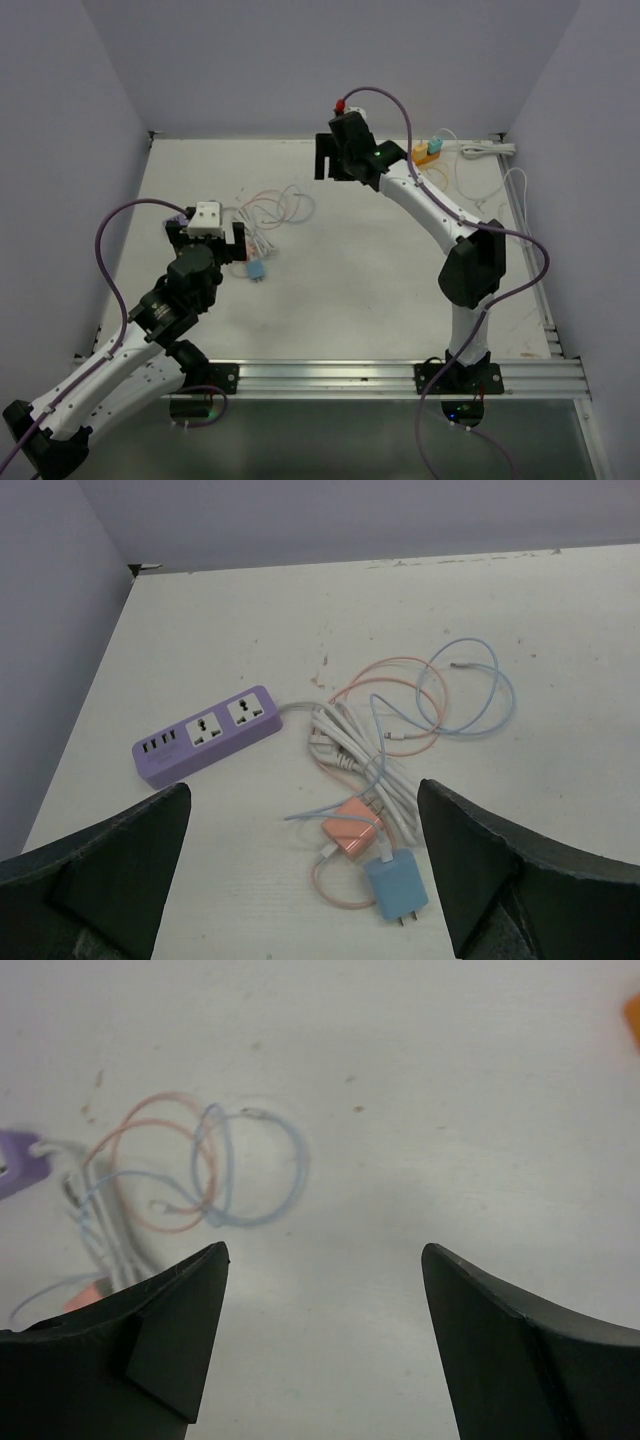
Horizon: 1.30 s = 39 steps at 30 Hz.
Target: Pull the plug off the socket
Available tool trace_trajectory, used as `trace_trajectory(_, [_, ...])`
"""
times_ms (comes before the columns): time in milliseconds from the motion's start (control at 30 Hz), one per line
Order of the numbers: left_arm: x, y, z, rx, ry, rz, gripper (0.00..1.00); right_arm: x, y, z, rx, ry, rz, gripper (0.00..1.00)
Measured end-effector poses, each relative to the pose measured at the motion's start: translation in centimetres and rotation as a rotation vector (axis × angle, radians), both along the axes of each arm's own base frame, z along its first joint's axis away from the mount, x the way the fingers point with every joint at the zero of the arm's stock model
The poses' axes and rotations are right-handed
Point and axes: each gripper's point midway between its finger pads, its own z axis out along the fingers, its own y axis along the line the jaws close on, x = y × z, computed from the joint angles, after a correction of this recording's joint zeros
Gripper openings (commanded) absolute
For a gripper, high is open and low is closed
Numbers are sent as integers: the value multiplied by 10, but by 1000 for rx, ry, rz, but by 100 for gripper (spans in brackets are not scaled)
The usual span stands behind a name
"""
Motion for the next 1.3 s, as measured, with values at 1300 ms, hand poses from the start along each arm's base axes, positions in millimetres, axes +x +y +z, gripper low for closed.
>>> trace_trajectory(1300, [4, -7, -10, 22, 35, -23, 100, 171, -185, -158, -182, -29, -705, 88])
